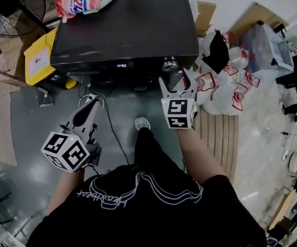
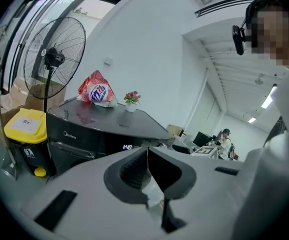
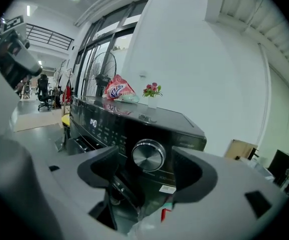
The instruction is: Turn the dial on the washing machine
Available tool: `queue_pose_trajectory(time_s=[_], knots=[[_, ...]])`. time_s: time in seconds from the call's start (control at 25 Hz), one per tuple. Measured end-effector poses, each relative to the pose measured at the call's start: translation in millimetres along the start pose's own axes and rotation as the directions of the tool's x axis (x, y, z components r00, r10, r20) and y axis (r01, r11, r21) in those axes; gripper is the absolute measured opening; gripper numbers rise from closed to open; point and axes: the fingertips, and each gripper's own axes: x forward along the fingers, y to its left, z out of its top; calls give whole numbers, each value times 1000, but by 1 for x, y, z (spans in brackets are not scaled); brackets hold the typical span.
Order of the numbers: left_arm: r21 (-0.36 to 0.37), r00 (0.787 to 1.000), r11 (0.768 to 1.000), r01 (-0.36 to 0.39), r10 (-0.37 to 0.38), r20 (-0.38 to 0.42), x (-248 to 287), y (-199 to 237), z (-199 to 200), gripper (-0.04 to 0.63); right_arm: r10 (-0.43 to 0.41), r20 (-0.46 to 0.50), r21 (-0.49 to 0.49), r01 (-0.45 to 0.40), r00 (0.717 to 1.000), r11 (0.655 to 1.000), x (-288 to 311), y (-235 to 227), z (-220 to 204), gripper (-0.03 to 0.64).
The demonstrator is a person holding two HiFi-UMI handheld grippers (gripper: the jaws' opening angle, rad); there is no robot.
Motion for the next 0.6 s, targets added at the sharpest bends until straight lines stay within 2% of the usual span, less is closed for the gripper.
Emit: queue_pose_trajectory(time_s=[0.6], knots=[[-42, 997, 998, -52, 50, -56, 6, 30, -28, 11, -76, -33, -38, 75, 997, 996, 36, -5, -20, 305]])
